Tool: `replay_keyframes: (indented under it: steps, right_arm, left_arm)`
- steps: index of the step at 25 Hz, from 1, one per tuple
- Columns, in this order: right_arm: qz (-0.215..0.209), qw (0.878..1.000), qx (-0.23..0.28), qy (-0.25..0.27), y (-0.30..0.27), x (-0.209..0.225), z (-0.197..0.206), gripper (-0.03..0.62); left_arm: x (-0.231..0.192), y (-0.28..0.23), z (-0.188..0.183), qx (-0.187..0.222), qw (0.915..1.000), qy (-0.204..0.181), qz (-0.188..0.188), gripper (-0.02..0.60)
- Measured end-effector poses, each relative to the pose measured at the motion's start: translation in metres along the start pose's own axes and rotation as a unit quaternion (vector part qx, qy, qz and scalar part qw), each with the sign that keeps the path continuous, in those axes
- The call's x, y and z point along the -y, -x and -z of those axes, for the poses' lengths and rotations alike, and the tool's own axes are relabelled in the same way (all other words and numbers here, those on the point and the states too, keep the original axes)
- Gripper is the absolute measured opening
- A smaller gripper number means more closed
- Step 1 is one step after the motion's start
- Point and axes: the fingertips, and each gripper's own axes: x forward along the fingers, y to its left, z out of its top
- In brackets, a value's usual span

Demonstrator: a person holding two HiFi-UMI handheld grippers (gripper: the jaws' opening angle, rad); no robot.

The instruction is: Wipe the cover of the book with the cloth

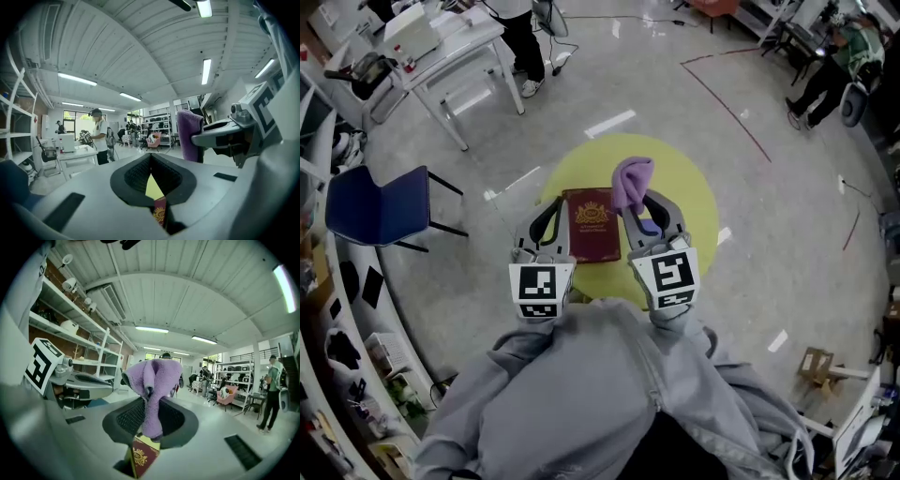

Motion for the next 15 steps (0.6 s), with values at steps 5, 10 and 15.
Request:
replay_keyframes:
  steps: [5, 10, 15]
  right_arm:
    - [0.006, 1.000, 0.023, -0.014, 0.006, -0.010, -0.009, 0.092]
    - [-0.001, 0.999, 0.034, -0.018, 0.012, -0.019, -0.014, 0.091]
    - [0.000, 0.999, 0.038, -0.025, 0.013, -0.019, -0.014, 0.091]
  left_arm:
    - [0.001, 0.010, -0.020, 0.032, 0.9992, 0.022, -0.004, 0.018]
    - [0.007, 0.012, -0.026, 0.046, 0.9988, 0.012, 0.003, 0.018]
    - [0.011, 0.014, -0.023, 0.044, 0.9990, 0.006, 0.008, 0.018]
